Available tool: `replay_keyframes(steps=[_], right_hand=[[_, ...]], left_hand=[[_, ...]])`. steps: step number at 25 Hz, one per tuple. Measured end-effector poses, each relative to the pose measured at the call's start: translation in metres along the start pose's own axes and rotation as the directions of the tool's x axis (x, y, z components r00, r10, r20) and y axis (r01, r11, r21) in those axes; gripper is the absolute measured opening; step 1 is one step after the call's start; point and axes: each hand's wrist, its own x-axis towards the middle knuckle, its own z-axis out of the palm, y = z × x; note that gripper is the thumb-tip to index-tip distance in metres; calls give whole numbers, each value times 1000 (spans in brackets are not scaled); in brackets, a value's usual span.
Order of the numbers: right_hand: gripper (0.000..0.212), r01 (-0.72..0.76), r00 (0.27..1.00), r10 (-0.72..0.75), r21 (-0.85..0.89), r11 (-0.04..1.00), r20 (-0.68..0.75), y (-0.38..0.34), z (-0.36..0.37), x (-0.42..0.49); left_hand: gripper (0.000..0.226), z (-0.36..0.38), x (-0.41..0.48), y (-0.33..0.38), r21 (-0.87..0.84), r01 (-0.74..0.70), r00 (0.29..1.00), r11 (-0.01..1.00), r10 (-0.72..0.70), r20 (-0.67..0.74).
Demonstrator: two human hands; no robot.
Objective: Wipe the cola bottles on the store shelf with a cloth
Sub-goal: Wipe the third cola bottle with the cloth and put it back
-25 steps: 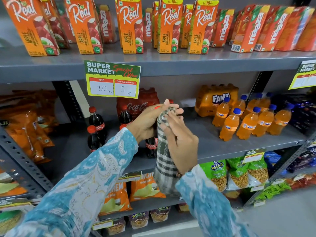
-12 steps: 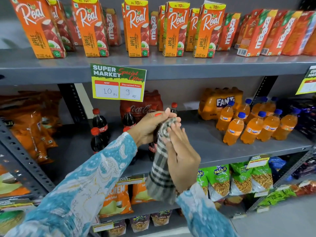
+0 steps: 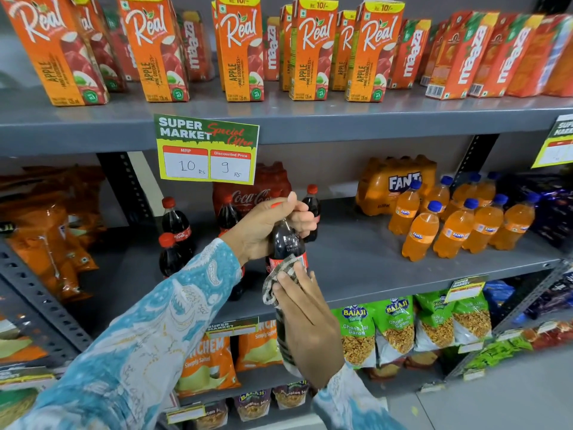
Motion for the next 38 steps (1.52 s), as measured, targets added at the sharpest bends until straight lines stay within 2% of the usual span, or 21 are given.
replay_keyframes(steps=[3, 4, 9, 15, 19, 21, 26, 30, 33, 35, 38], right_hand=[[27, 3, 989, -2, 2, 1000, -148, 0, -4, 46], [27, -3, 988, 2, -5, 1000, -155, 4, -2, 60], [19, -35, 995, 29, -64, 997, -96, 13, 16, 53], [28, 81, 996, -78, -58, 995, 48, 12, 9, -5], [21, 42, 992, -45, -29, 999, -115, 5, 2, 42], [19, 16, 991, -19, -24, 1000, -130, 10, 6, 68], [23, 44, 999, -45, -55, 998, -15, 17, 18, 35], [34, 39, 995, -42, 27, 999, 91, 17, 11, -6], [30, -54, 997, 57, 59, 997, -56, 12, 6, 20], [24, -135, 977, 149, 97, 986, -150, 14, 10, 55], [28, -150, 977, 160, 83, 985, -143, 19, 18, 75]], left_hand=[[31, 4, -1, 3, -50, 20, 1000, 999, -20, -8], [32, 6, -2, 6, -63, 37, 999, 997, -37, 12], [31, 9, -4, 6, 42, 16, 1000, 999, -16, 0], [31, 1, -3, 2, -2, -10, 999, 1000, 10, -52], [33, 4, -3, 10, -60, 3, 1000, 998, -5, -29], [32, 5, -3, 12, -38, 13, 1000, 999, -13, 2], [30, 6, -2, 10, 17, -6, 1000, 1000, 6, -30], [30, 2, -1, 12, -13, -33, 998, 999, 32, -59], [27, 2, 1, 12, -7, -4, 997, 1000, 4, -82], [24, 4, 2, 13, 9, 20, 999, 1000, -20, -33], [25, 9, 4, 16, 28, 22, 1000, 999, -22, -6]])
